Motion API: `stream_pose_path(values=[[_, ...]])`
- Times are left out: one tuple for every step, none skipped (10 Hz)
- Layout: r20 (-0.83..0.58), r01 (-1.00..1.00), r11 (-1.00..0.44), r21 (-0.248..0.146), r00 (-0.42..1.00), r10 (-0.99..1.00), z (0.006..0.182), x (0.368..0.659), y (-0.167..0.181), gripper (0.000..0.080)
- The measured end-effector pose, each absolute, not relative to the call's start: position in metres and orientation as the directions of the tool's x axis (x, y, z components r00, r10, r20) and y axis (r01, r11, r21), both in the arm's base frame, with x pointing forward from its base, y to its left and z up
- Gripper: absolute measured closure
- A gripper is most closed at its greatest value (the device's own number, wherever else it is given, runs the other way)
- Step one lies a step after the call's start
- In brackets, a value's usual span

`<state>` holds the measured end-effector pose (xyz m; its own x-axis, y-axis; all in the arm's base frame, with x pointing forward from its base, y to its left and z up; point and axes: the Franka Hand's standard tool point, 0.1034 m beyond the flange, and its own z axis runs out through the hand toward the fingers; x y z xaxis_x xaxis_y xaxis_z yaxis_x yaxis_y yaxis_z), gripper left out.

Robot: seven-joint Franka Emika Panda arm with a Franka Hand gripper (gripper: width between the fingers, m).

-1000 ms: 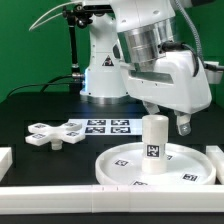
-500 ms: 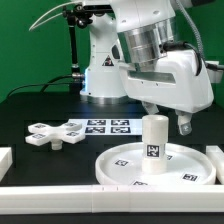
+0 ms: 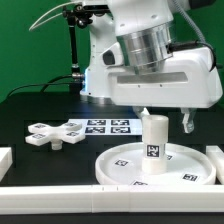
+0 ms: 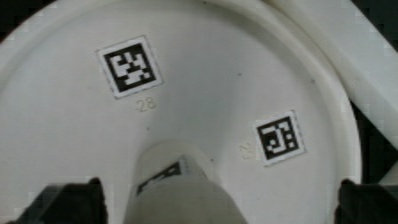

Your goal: Assemble round table

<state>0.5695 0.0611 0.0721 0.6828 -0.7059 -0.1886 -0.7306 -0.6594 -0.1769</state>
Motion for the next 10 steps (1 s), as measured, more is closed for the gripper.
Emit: stream_pose_path(values=[[-0.189, -0.736, -0.654, -0.176, 0.677, -0.711, 0.073, 0.57, 0.063, 0.0151], [-0.19, -0.735, -0.655, -0.176, 0.678, -0.71, 0.072, 0.57, 0.063, 0.0151], [-0.19, -0.735, -0.655, -0.176, 0.678, -0.71, 0.072, 0.57, 0.063, 0.0151], [-0.176, -0.703, -0.69, -0.173, 0.712, -0.68, 0.072, 0.57, 0.062, 0.0151], [-0.129, -0.586, -0.796, -0.15, 0.81, -0.572, 0.071, 0.569, 0.062, 0.0151], [-0.109, -0.502, -0.853, -0.144, 0.865, -0.491, 0.071, 0.567, 0.062, 0.0151], [-0.094, -0.424, -0.895, -0.138, 0.905, -0.415, 0.072, 0.566, 0.058, 0.0151], [-0.095, -0.395, -0.91, -0.128, 0.918, -0.385, 0.074, 0.565, 0.054, 0.0151], [-0.098, -0.438, -0.888, -0.14, 0.899, -0.428, 0.076, 0.566, 0.046, 0.0151], [-0.099, -0.442, -0.886, -0.139, 0.897, -0.431, 0.076, 0.566, 0.044, 0.0151]])
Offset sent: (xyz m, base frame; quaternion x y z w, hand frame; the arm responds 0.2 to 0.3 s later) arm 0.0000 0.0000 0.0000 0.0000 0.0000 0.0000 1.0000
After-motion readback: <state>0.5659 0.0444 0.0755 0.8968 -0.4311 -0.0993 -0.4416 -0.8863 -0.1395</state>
